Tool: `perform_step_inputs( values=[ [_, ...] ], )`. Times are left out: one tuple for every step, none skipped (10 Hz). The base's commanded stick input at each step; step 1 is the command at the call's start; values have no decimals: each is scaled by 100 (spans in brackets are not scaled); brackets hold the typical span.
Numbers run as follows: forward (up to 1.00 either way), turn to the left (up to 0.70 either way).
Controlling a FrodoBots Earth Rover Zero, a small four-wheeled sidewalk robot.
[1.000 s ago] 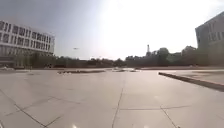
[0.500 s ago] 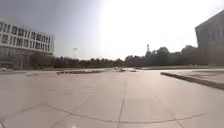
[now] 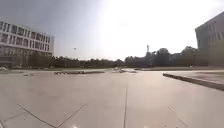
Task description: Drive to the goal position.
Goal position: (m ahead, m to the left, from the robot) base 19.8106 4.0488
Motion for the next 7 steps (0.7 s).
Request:
perform_step_inputs(
  values=[
    [70,-37],
    [70,-21],
    [70,-2],
    [70,-2],
    [70,-2],
    [70,-2],
    [70,-2]
  ],
)
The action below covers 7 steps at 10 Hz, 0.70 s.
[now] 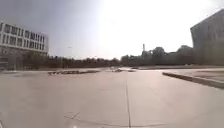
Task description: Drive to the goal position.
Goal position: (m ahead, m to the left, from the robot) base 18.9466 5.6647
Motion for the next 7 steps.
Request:
perform_step_inputs(
  values=[
    [70,-2],
    [70,-2],
    [70,-2],
    [70,-2],
    [70,-2],
    [70,-2],
    [70,-2]
  ],
)
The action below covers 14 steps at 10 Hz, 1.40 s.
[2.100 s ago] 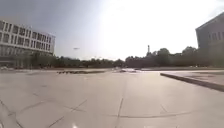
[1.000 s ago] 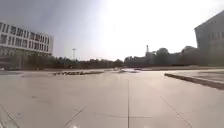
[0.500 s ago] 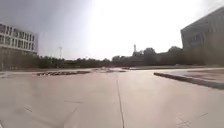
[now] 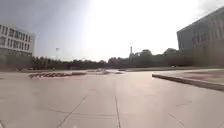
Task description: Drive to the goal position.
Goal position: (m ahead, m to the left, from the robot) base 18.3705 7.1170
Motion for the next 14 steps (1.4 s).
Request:
perform_step_inputs(
  values=[
    [70,-2],
    [70,-2],
    [70,-2],
    [70,-2],
    [70,-2],
    [70,-2],
    [70,-2],
    [70,-2],
    [70,-2],
    [70,-2],
    [70,-2],
    [70,-2],
    [70,-2],
    [70,-2]
  ],
)
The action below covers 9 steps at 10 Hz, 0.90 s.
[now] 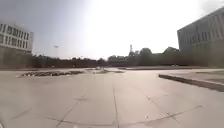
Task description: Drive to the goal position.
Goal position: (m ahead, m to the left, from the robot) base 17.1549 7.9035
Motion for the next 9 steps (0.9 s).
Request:
perform_step_inputs(
  values=[
    [70,-2],
    [70,-16],
    [70,-37],
    [70,-37],
    [70,-37],
    [70,-37],
    [70,-2],
    [70,-2],
    [70,-2]
  ],
)
